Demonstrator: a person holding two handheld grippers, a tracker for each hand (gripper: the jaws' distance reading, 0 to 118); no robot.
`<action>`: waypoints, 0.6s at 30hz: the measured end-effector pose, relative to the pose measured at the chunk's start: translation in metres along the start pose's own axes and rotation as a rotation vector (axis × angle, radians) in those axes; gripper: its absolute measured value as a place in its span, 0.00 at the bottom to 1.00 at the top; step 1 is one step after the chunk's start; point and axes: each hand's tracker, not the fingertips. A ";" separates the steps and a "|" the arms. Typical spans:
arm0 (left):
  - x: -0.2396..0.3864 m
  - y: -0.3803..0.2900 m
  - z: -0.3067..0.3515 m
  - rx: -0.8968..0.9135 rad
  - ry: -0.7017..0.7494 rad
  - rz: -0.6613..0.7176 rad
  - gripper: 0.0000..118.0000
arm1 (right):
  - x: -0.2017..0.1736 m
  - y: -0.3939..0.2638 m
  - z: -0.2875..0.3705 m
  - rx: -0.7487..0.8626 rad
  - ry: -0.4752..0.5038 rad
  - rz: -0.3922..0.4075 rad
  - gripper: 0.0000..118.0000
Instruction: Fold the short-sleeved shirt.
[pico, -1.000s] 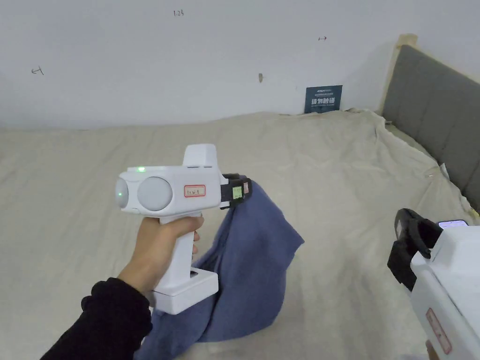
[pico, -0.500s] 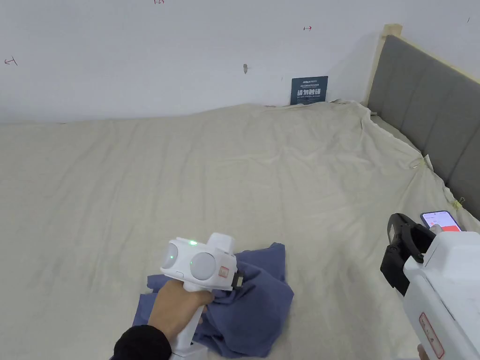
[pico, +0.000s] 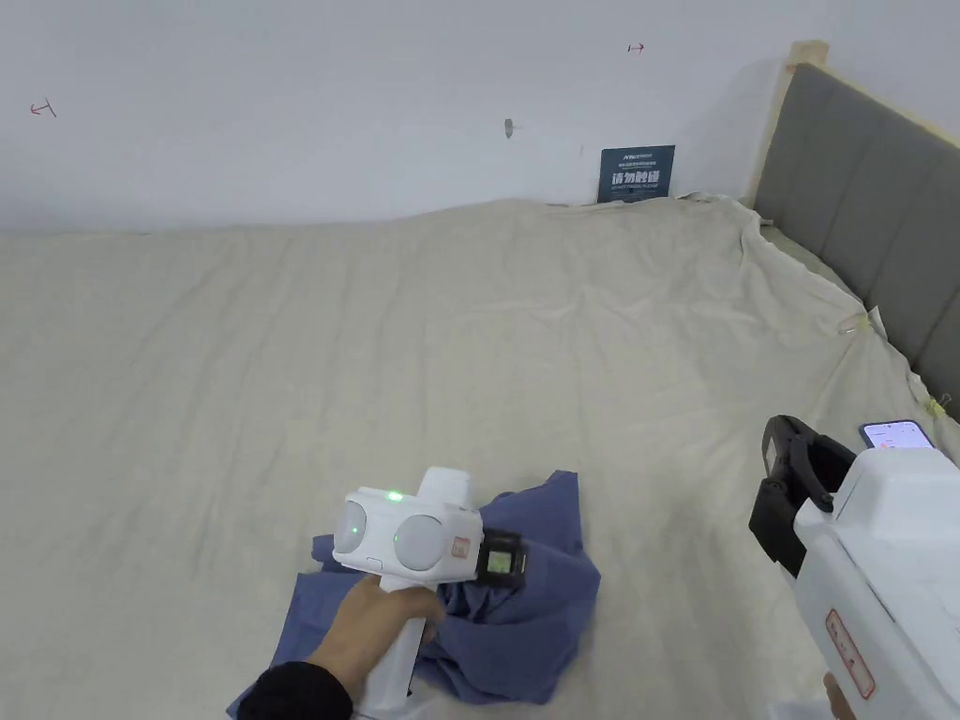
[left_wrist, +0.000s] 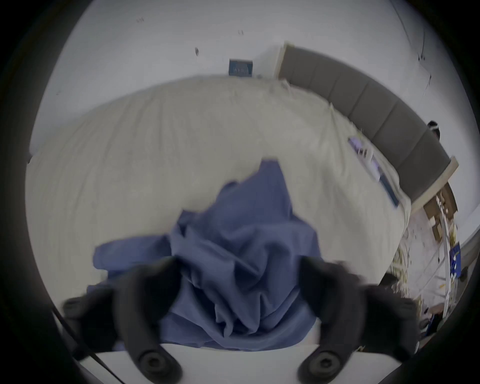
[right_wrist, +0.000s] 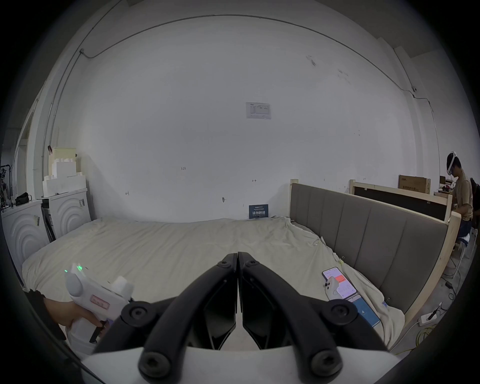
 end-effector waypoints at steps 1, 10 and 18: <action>0.000 0.004 0.011 0.053 0.007 0.007 0.98 | -0.001 0.001 0.000 0.003 0.001 0.000 0.00; -0.009 0.029 0.146 0.563 0.145 -0.011 0.97 | -0.012 0.021 0.001 0.052 0.020 -0.001 0.00; -0.037 0.011 0.206 0.755 0.364 -0.056 0.94 | -0.021 0.034 0.002 0.091 0.040 0.007 0.00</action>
